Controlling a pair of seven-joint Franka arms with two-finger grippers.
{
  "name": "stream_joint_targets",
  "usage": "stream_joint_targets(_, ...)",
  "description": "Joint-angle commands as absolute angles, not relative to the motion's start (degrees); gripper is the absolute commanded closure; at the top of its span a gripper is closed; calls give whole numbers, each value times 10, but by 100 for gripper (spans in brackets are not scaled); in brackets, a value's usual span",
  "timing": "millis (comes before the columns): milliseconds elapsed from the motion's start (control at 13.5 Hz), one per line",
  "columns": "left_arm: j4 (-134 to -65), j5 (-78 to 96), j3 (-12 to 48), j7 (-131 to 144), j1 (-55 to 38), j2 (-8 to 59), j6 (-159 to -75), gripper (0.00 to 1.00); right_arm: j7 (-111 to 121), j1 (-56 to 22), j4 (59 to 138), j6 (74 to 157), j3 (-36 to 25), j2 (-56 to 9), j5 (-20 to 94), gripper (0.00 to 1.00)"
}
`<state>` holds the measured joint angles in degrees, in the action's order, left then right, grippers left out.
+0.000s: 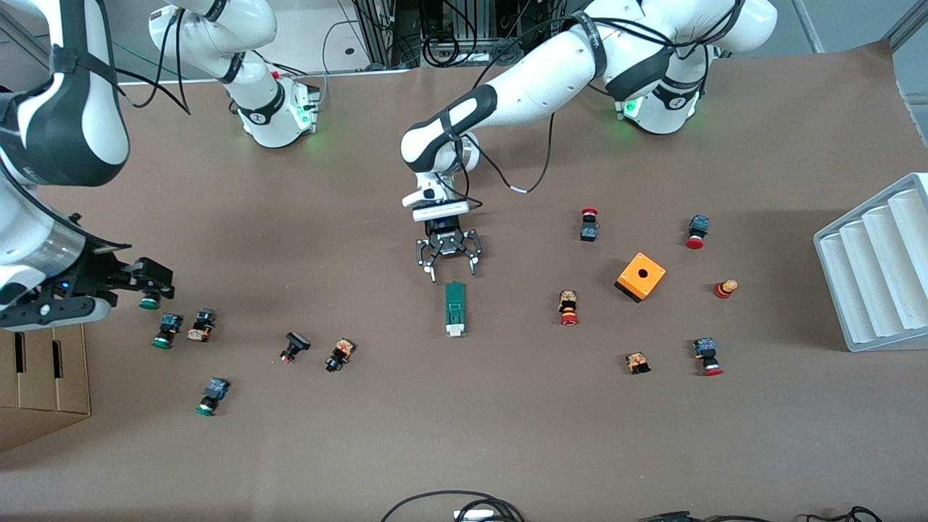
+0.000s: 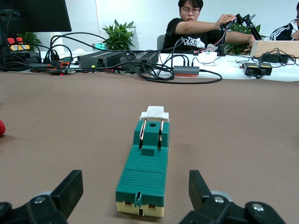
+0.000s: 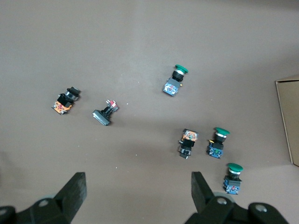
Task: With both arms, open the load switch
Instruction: 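Reach the right gripper toward the white handle while the left gripper holds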
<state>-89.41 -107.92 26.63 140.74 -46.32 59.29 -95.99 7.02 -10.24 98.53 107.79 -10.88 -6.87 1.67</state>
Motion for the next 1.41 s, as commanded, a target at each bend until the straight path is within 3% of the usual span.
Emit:
stream_joint_targets(0,-873,-1100,265,1416,-471,615,-942,0,56,-123,973,1079,-110,-97,34,0)
stream_joint_targets(594,-869,-1129,260,1413,-466,631,-947,0,-212,-203,902,1079,-108,-189,92,0)
stream_joint_targets(1336,-869,-1160,259,1415,-452,637,-951,0,-524,-273,745,1094,-70,-333,119,0)
